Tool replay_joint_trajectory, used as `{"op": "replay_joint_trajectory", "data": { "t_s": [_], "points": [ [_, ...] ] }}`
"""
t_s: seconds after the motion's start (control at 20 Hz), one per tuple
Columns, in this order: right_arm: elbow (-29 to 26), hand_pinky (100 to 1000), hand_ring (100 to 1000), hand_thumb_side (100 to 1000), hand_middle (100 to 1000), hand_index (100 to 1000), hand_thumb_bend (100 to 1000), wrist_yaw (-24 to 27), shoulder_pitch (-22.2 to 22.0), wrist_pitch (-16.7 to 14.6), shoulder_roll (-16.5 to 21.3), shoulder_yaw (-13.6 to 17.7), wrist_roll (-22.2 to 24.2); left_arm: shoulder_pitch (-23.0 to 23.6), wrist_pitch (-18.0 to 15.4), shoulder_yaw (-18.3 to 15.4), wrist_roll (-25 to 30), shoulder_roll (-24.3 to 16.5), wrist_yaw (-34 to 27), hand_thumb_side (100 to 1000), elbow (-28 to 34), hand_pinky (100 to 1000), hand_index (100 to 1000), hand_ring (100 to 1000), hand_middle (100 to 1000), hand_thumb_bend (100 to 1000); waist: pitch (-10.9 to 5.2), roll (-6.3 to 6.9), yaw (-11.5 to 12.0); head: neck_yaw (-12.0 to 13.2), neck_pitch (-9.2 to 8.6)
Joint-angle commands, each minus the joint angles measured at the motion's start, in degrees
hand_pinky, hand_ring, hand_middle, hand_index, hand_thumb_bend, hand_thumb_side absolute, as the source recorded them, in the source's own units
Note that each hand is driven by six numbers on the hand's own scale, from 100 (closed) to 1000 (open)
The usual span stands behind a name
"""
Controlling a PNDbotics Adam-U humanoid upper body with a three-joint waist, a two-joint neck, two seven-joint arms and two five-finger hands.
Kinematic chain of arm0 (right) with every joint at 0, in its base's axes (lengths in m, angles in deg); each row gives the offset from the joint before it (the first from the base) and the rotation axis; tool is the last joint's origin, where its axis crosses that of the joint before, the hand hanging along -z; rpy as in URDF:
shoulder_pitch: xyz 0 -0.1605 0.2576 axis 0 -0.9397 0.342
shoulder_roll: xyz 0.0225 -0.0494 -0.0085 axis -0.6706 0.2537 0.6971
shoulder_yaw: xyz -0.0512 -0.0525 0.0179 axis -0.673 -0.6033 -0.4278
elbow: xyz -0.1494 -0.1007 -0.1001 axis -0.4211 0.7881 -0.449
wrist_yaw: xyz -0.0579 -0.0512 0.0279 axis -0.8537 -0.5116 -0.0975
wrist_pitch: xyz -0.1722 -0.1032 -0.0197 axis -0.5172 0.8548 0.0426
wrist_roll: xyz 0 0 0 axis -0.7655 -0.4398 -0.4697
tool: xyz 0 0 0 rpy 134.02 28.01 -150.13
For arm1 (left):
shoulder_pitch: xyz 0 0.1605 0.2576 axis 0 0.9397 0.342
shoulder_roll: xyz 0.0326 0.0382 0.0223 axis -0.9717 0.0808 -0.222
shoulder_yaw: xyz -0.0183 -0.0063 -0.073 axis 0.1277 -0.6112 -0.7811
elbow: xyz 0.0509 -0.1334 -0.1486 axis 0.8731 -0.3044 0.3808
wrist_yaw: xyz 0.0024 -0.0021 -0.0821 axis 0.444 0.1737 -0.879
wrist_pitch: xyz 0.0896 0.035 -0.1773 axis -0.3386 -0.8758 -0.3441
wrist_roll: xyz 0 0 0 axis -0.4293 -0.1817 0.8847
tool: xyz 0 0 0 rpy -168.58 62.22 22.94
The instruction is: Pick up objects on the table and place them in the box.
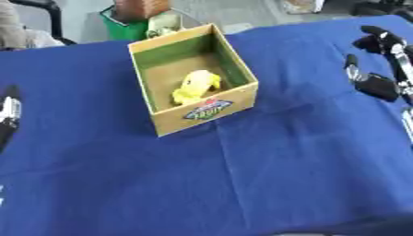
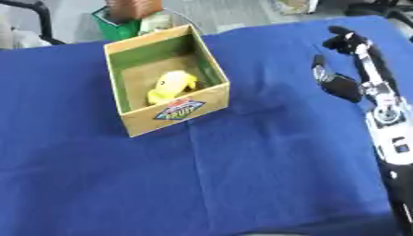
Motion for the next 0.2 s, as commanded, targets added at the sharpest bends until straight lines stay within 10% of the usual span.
{"op": "replay_joint_trajectory", "data": {
  "t_s": [0.05, 0.2],
  "points": [
    [-1.37, 853, 798, 233, 701, 928, 100, 0.44, 0.45, 0.03, 1.12, 0.55, -0.21, 0.22, -0.56, -0.78, -0.39, -0.34, -0.8, 821, 0.16, 693, 752, 662, 606, 449, -0.81, -0.08, 0.17, -0.14, -0.6],
    [-1.46, 853, 798, 233, 701, 928, 100, 0.39, 0.42, 0.03, 1.13, 0.54, -0.18, 0.52, -1.53, -0.62, -0.36, -0.32, -0.92, 1000, -0.27, 766, 772, 710, 639, 437, -0.91, -0.06, 0.31, -0.17, -0.61]
  ]
}}
